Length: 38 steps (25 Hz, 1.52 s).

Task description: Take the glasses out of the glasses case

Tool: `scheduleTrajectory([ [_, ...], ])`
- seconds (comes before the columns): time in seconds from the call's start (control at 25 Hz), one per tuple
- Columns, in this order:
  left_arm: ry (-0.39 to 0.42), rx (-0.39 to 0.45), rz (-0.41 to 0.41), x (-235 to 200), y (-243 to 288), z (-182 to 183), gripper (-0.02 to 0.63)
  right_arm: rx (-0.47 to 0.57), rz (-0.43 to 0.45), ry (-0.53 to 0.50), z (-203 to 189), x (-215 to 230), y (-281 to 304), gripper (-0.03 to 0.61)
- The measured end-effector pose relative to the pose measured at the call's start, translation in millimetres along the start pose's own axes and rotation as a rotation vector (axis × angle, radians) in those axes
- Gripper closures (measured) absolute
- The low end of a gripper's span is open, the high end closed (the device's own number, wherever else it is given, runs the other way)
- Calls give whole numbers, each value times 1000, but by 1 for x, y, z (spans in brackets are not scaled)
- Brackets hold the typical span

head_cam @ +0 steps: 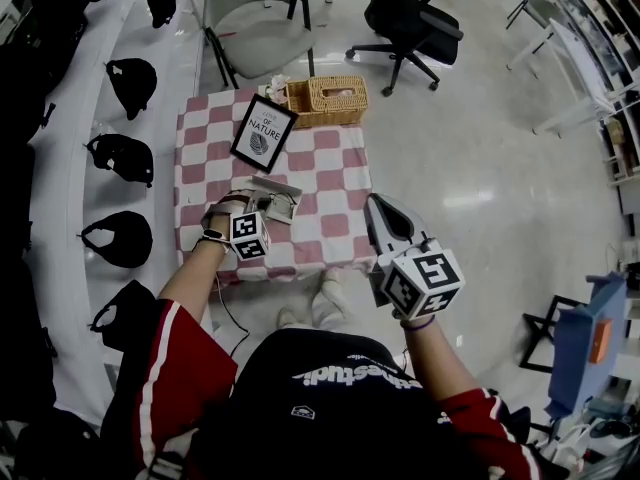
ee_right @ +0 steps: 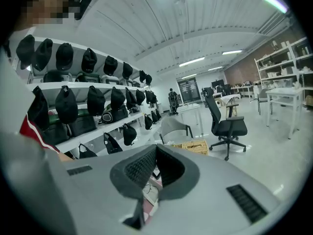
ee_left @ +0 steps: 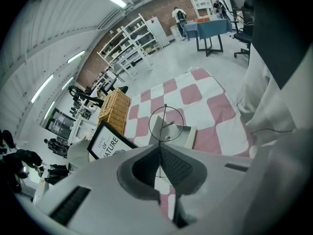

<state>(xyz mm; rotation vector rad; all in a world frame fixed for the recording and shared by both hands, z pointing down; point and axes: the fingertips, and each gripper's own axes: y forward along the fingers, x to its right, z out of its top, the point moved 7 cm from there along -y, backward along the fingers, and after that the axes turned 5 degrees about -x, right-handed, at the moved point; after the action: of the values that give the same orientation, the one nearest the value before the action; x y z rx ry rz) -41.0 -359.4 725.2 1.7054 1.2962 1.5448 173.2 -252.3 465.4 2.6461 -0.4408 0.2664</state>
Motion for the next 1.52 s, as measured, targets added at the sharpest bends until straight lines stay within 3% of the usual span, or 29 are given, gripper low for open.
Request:
scheduleTrajectory([
  [0.36,-148,58,68,-6,-32,6,604,13,-8,-22,-1,-10,-21,581],
  [0.64,-379,172,108,-21,-70,7,604,36,-13,-39,6,-21,-28,581],
  [1.16,-630,369,210,-26,-171,1,604,86,3,-109,22,-64,-50,581],
  [1.52,-769,499,236,0,-234,-4,604,110,-10,-130,10,-97,-73,581],
])
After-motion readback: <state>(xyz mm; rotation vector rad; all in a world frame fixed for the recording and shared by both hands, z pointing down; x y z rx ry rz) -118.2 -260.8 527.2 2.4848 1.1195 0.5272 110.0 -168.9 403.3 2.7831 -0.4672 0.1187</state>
